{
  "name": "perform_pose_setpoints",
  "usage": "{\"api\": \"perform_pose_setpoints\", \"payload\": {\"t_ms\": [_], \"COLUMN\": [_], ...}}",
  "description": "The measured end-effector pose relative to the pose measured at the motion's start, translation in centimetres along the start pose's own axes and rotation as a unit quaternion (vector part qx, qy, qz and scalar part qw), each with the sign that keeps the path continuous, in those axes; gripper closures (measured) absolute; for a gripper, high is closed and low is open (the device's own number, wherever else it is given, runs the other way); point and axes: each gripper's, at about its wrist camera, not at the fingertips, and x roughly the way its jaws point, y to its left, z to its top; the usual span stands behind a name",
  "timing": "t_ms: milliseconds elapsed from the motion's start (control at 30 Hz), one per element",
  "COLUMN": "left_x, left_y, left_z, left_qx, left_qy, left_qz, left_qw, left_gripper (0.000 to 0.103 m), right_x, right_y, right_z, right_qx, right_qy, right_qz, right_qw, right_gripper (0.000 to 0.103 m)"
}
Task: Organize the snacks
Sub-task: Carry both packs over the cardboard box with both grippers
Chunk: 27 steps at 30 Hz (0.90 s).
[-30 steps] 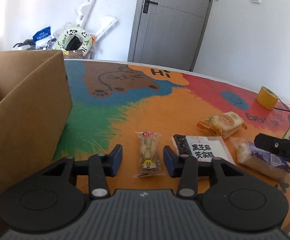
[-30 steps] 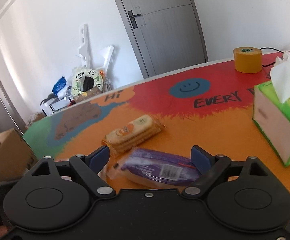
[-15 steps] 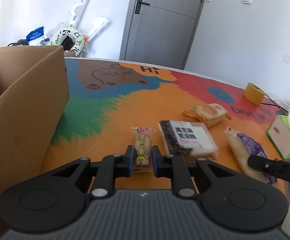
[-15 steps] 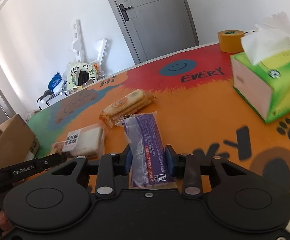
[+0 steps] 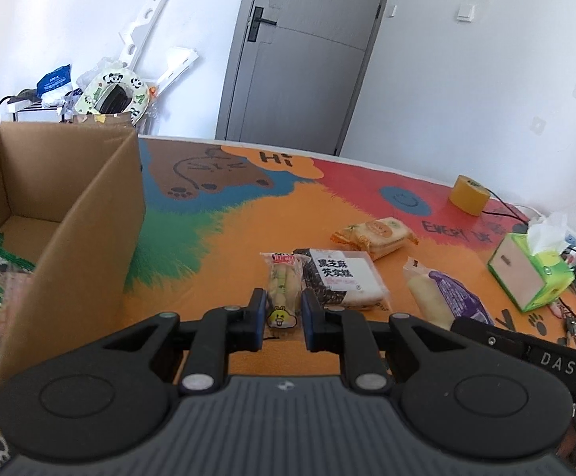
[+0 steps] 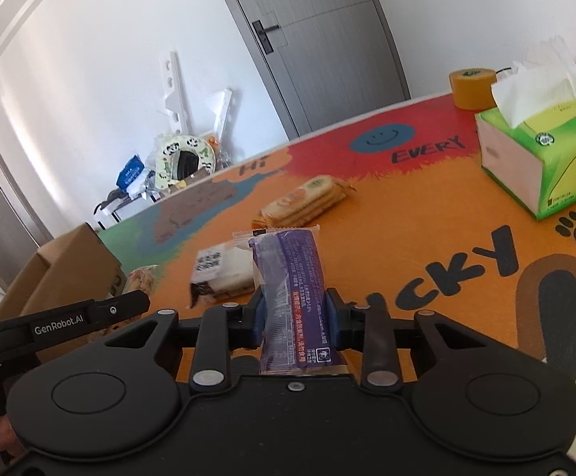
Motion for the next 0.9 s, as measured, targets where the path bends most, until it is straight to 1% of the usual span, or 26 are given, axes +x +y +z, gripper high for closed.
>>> {"api": "perform_pose_setpoints", "payload": {"t_ms": [200,433,733,900], "left_x": [-2.0,-4.4,-6.6,-7.6], "left_y": [0.1,0.6,2.4,3.5], "left_z": [0.9,2.3,3.7,4.4], "left_qx": [0.010,0.012,0.004,-0.003], "left_qy": [-0.018,-0.045,-0.072,-0.078], "left_qz": [-0.006,-0.007,0.009,0.016], "left_qw": [0.9998,0.9989,0.9974,0.9969], "left_gripper": [0.085,0.085,0.085,0.085], "right_x": [-1.3,-2.0,-2.2,-2.1], "right_y": [1.4,3.6,6.5,8.3], "right_z": [0.3,1.5,2.3,2.8], "right_qx": [0.008,-0.002,-0.020,-0.033], "right_qy": [-0.023,-0.044,-0.060,-0.064], "right_qz": [0.012,0.032,0.059,0.077], "right_qw": [1.000,0.998,0.996,0.994], "right_gripper": [0.074,0.074,0.074,0.074]}}
